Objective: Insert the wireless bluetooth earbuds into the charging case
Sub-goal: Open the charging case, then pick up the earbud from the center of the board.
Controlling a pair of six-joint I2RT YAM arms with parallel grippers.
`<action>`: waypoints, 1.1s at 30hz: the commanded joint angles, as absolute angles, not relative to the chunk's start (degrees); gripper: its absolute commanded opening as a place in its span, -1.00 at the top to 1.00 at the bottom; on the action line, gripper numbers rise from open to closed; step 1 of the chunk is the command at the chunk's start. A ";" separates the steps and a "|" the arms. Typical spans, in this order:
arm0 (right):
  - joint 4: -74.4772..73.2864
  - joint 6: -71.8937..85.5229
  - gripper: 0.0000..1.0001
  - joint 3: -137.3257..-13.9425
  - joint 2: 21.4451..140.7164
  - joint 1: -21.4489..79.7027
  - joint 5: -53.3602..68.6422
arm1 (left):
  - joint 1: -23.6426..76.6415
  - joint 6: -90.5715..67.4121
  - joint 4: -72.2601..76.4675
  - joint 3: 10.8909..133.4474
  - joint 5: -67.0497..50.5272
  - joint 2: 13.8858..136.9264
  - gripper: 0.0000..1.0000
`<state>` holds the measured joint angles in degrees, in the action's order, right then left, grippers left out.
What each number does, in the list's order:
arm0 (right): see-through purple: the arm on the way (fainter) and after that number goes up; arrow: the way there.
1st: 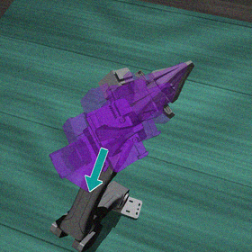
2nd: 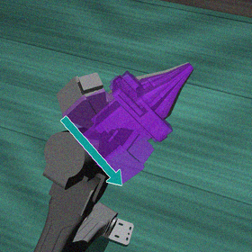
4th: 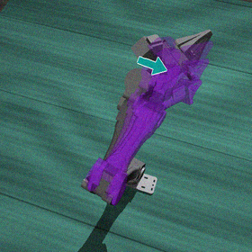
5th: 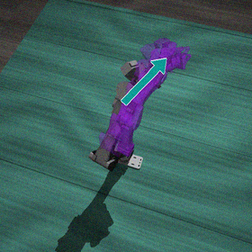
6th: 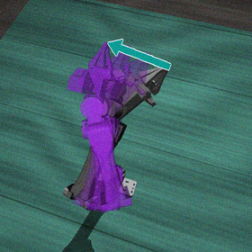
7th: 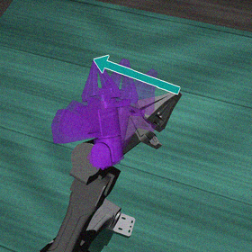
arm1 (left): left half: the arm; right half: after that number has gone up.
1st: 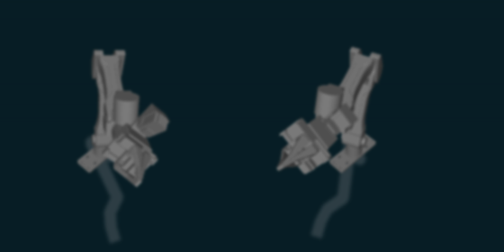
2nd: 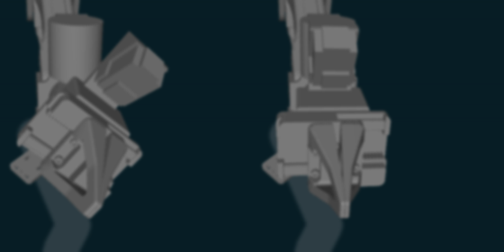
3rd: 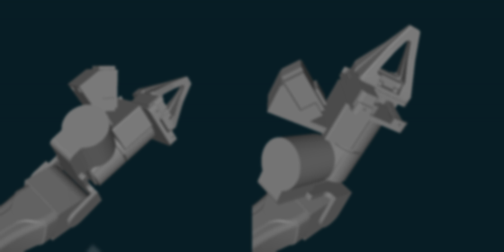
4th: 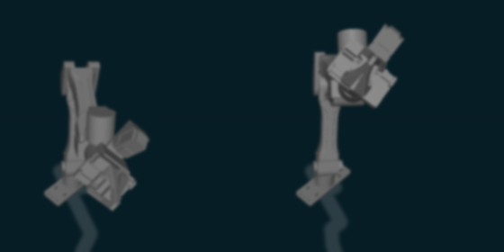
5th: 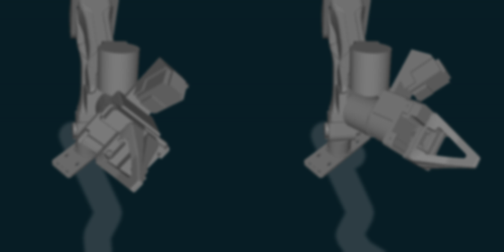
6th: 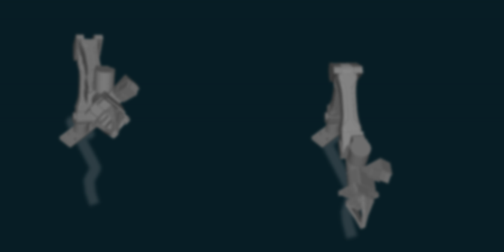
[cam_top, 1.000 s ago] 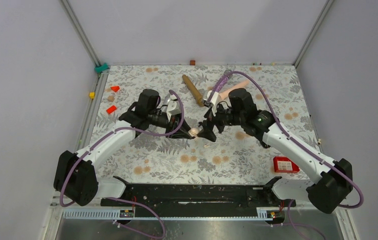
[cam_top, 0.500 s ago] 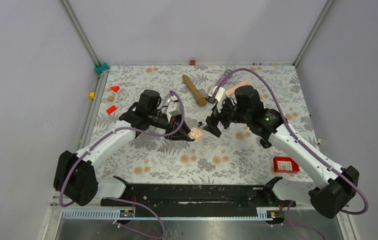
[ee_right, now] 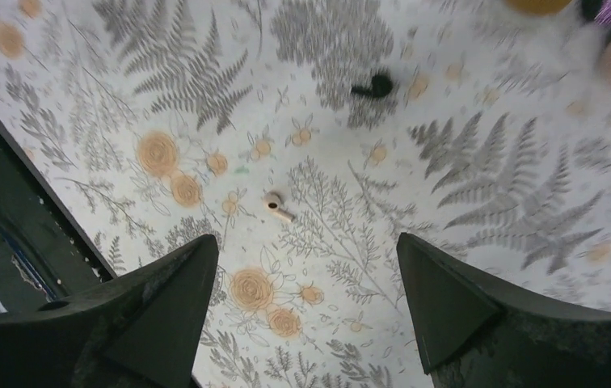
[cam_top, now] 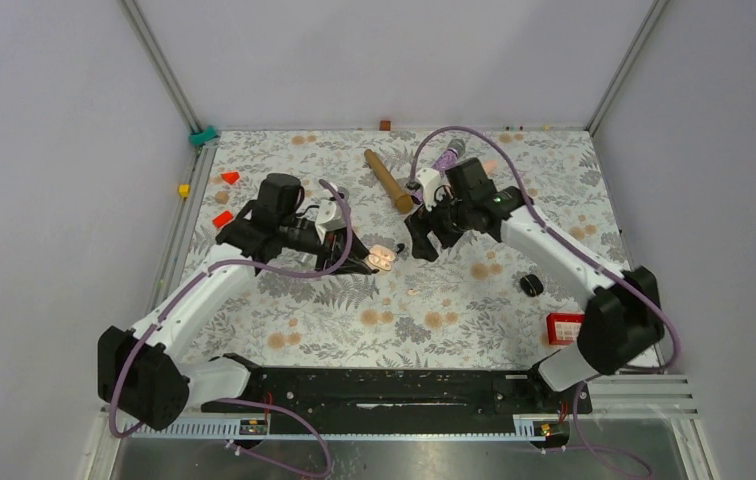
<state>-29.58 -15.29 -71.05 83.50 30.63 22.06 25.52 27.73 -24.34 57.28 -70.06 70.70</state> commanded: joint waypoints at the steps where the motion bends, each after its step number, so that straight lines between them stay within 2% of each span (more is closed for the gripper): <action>1: -37.50 -11.58 -0.75 -74.07 91.55 31.03 19.49 | 24.07 30.22 -23.99 59.24 -71.48 66.48 1.00; 8: -38.35 -7.88 -0.50 -73.23 101.24 37.24 15.37 | 23.85 30.60 -23.96 59.03 -71.83 65.88 1.00; 11: -39.40 -5.81 -0.24 -74.62 105.38 38.93 16.41 | 23.84 30.57 -24.00 58.88 -71.73 66.18 1.00; 14: -41.34 -5.13 -0.08 -76.38 108.24 40.20 18.69 | 23.79 30.80 -23.97 58.57 -71.73 65.85 1.00; 22: -42.39 -6.00 -0.15 -74.72 107.84 41.78 22.98 | 23.82 30.92 -24.00 58.55 -71.86 65.64 1.00; 33: -41.49 -5.82 -0.29 -74.89 111.06 41.83 20.37 | 23.82 30.96 -24.01 58.41 -71.53 65.06 1.00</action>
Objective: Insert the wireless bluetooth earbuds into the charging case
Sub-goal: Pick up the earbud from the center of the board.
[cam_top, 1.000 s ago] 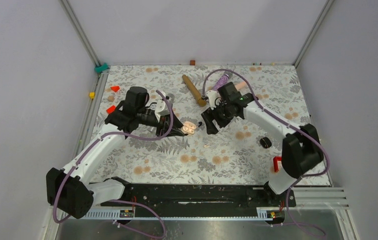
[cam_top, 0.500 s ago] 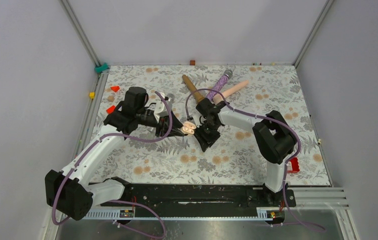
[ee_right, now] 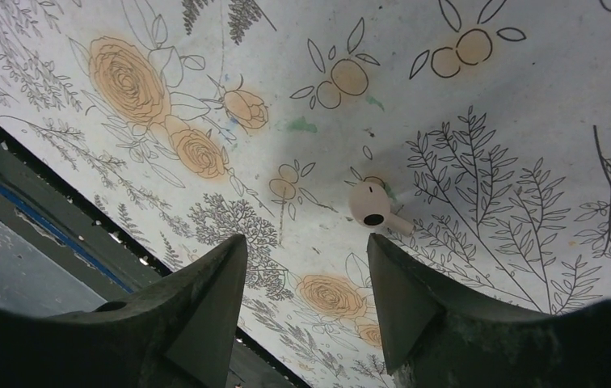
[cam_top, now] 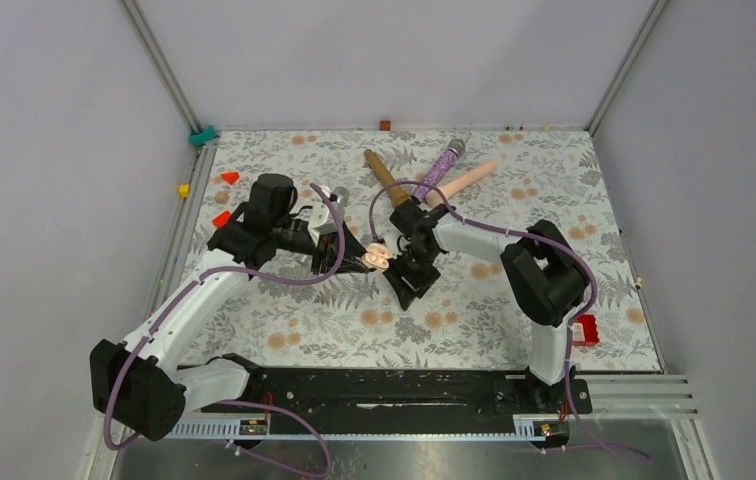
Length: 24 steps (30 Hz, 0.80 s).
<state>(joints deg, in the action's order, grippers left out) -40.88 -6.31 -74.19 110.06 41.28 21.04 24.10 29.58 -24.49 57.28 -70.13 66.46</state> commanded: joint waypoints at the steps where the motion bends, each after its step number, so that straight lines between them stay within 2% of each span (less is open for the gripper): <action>1: -41.53 -5.78 -0.30 -74.88 111.24 41.81 20.12 | 23.82 30.89 -24.04 58.41 -71.64 65.15 1.00; 12: -41.27 -6.07 -0.41 -78.07 112.48 41.80 18.94 | 23.73 30.91 -24.05 58.56 -71.95 65.33 1.00; 18: -41.23 -5.97 -0.43 -81.01 114.19 41.78 22.33 | 23.68 30.64 -24.08 58.78 -72.03 65.36 1.00; 24: -41.15 -7.21 -0.43 -83.00 115.24 41.81 19.44 | 23.73 30.67 -24.08 58.74 -72.07 65.15 1.00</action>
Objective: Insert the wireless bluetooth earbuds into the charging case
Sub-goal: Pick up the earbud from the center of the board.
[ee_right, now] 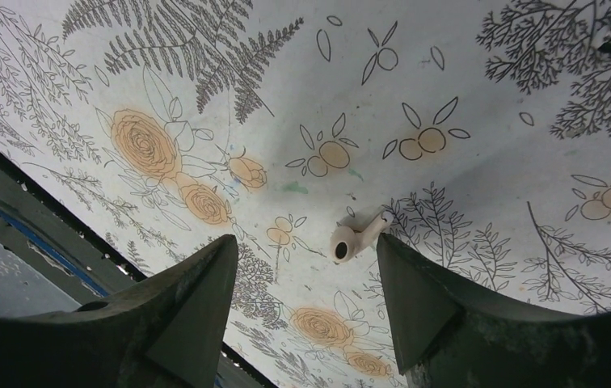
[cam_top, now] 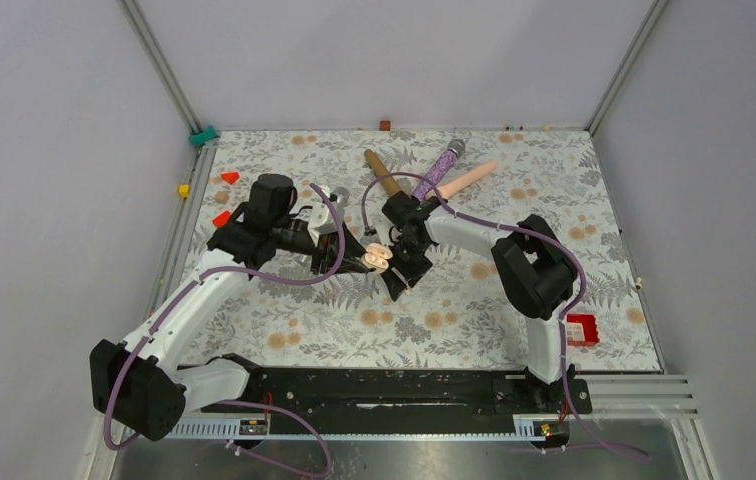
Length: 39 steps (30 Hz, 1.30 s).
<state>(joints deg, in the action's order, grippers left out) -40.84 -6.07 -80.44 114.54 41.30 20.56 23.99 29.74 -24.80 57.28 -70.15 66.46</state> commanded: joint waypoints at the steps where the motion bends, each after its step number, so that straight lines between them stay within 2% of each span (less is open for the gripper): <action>1: -40.87 -7.54 -0.43 -82.75 115.19 41.83 18.61 | 23.72 30.67 -24.00 58.76 -72.15 65.20 1.00; 10: -40.21 -9.10 -0.43 -80.50 112.79 41.80 16.21 | 23.73 30.84 -24.02 58.41 -72.19 64.76 1.00; 18: -33.87 -8.81 -0.31 -72.23 106.52 43.77 8.91 | 23.79 31.08 -24.06 58.40 -72.26 65.06 1.00; 31: -30.86 -8.58 -0.31 -70.99 107.52 50.60 -6.18 | 23.73 31.21 -24.03 58.18 -71.90 64.34 1.00; 36: -30.85 -8.18 -0.24 -71.28 108.49 52.52 -9.92 | 23.71 31.59 -24.00 57.92 -71.88 64.00 1.00; 39: -30.79 -7.83 -0.11 -71.19 108.65 53.20 -10.58 | 23.71 31.60 -23.99 57.90 -71.86 64.07 1.00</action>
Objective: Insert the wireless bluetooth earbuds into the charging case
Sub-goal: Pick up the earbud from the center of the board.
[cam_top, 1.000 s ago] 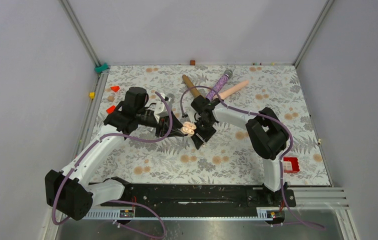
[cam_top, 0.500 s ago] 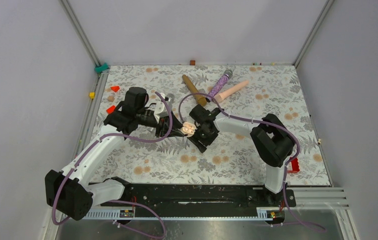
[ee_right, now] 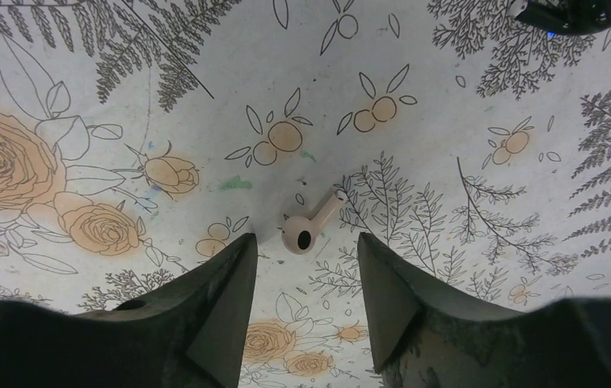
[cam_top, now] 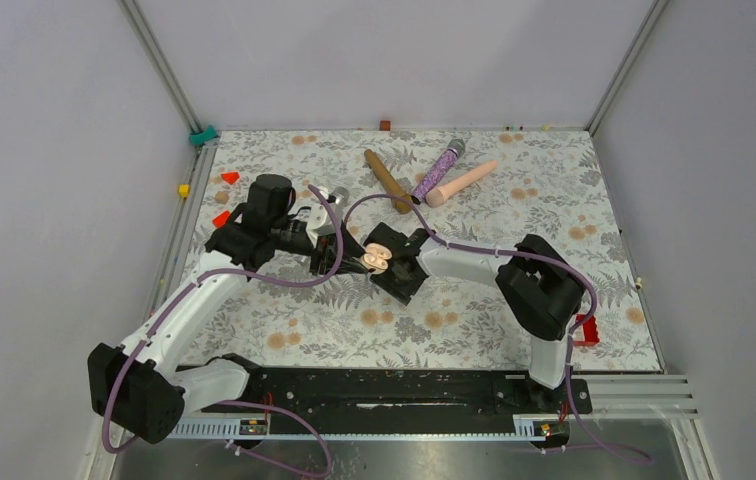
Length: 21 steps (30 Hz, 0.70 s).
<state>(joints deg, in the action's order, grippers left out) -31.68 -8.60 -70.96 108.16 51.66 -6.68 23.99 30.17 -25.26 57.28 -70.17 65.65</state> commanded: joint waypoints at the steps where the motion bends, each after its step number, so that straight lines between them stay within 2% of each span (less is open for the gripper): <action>1: -30.78 -7.80 -0.08 -71.19 108.82 53.38 -10.50 | 23.72 31.59 -24.02 57.89 -71.88 64.12 1.00; 7: -31.49 -7.54 0.04 -71.62 109.41 54.05 -9.68 | 23.68 31.75 -23.99 57.80 -71.63 63.91 1.00; 11: -31.96 -9.08 0.05 -72.31 109.32 54.14 -13.45 | 23.73 31.70 -23.99 57.76 -71.64 63.79 1.00; 21: -31.89 -12.82 -0.20 -72.40 108.28 53.99 -20.75 | 23.68 31.49 -24.01 57.98 -72.16 63.95 1.00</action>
<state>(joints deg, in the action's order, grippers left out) -31.40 -11.11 -70.98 108.71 53.69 -16.05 23.99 30.24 -25.43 57.25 -70.17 65.60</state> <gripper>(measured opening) 0.586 0.282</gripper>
